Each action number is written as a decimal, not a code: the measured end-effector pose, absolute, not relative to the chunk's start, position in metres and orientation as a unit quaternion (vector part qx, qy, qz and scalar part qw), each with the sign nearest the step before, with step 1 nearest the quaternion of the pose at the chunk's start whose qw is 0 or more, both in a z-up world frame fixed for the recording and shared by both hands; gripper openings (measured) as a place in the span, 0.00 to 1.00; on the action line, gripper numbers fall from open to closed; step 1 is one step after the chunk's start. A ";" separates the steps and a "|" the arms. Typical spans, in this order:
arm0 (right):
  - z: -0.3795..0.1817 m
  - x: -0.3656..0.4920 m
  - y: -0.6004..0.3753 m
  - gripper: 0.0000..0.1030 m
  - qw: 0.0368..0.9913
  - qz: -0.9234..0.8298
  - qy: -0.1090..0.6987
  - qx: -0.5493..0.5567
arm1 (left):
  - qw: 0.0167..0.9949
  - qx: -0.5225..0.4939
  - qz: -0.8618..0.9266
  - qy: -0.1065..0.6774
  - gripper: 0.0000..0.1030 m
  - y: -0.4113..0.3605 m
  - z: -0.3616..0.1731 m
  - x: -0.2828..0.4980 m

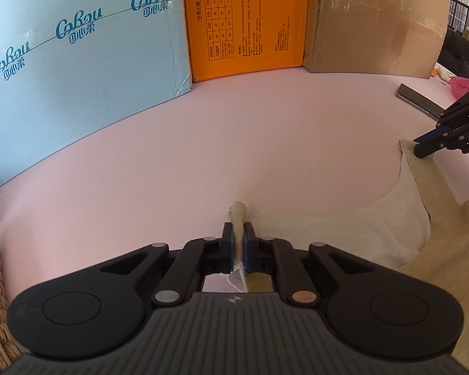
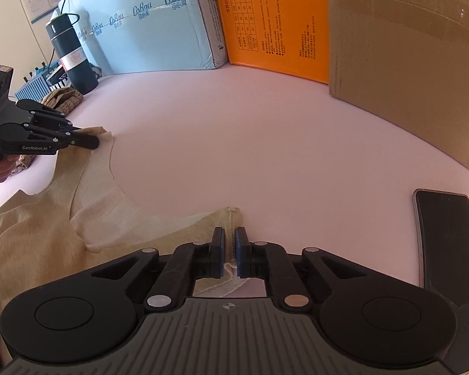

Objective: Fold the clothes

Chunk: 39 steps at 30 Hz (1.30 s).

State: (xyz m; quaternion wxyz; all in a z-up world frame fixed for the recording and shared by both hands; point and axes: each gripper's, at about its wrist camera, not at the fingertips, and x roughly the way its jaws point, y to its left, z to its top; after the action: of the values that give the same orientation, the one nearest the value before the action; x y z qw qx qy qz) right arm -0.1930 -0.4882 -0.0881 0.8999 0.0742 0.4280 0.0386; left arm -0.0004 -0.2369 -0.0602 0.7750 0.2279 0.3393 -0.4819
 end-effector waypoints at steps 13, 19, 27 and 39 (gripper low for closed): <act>-0.043 -0.217 -0.431 0.06 0.925 0.053 0.371 -0.060 | 0.823 0.245 -0.432 0.275 0.05 -0.216 -0.013 -0.049; -0.022 -0.235 -0.394 0.06 0.912 0.042 0.332 -0.237 | 0.855 0.246 -0.392 0.234 0.05 -0.194 0.004 -0.066; 0.007 -0.278 -0.351 0.06 0.854 0.019 0.226 -0.469 | 0.905 0.260 -0.326 0.082 0.05 -0.162 0.031 -0.116; 0.107 -0.323 -0.329 0.06 0.835 -0.081 0.025 -0.543 | 0.946 0.186 -0.216 -0.155 0.05 -0.116 0.105 -0.206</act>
State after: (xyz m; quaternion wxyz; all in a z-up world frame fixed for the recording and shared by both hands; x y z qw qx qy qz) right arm -0.3234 -0.3287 0.1069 0.8351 -0.5434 0.0255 -0.0811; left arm -0.2065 -0.1159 0.1052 0.9458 0.1856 -0.1553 -0.2164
